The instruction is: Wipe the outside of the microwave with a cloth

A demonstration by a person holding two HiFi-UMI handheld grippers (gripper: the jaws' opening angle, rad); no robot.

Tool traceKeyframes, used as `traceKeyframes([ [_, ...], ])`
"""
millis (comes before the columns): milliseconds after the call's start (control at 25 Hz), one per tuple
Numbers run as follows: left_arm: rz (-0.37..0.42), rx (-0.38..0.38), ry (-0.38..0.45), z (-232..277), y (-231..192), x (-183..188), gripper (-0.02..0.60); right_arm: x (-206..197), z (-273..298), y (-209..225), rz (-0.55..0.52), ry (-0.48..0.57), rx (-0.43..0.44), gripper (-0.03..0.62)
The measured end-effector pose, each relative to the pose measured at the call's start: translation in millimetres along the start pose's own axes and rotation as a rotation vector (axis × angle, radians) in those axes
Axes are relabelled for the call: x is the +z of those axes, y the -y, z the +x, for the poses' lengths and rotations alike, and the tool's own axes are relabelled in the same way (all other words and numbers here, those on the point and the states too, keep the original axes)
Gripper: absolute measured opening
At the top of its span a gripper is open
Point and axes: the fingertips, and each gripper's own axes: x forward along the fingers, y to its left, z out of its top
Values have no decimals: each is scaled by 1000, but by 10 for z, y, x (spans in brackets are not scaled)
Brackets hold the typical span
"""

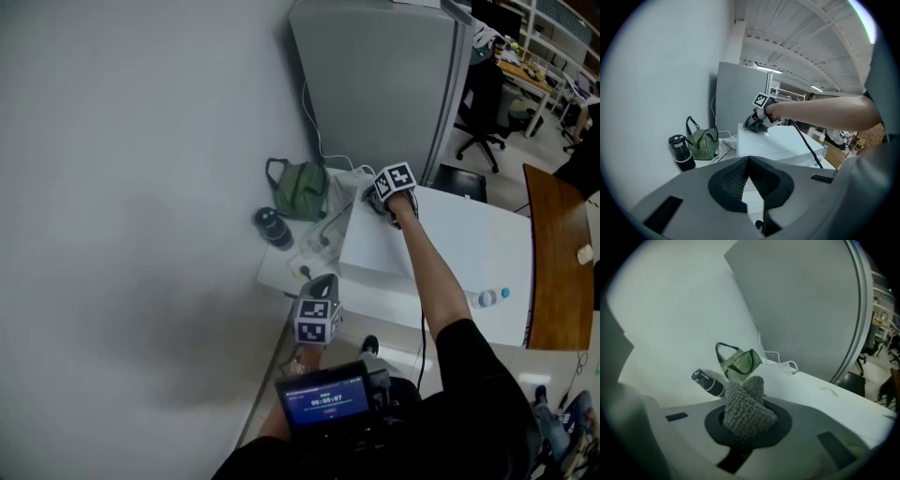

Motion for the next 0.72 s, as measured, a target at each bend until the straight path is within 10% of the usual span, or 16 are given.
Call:
traceKeyframes([
  [320, 59, -46, -32, 422, 348, 134, -2, -279, -328, 524, -100, -112, -45, 14],
  [720, 140, -241, -1, 670, 952, 342, -2, -1326, -1575, 1886, 181, -17, -196, 15],
])
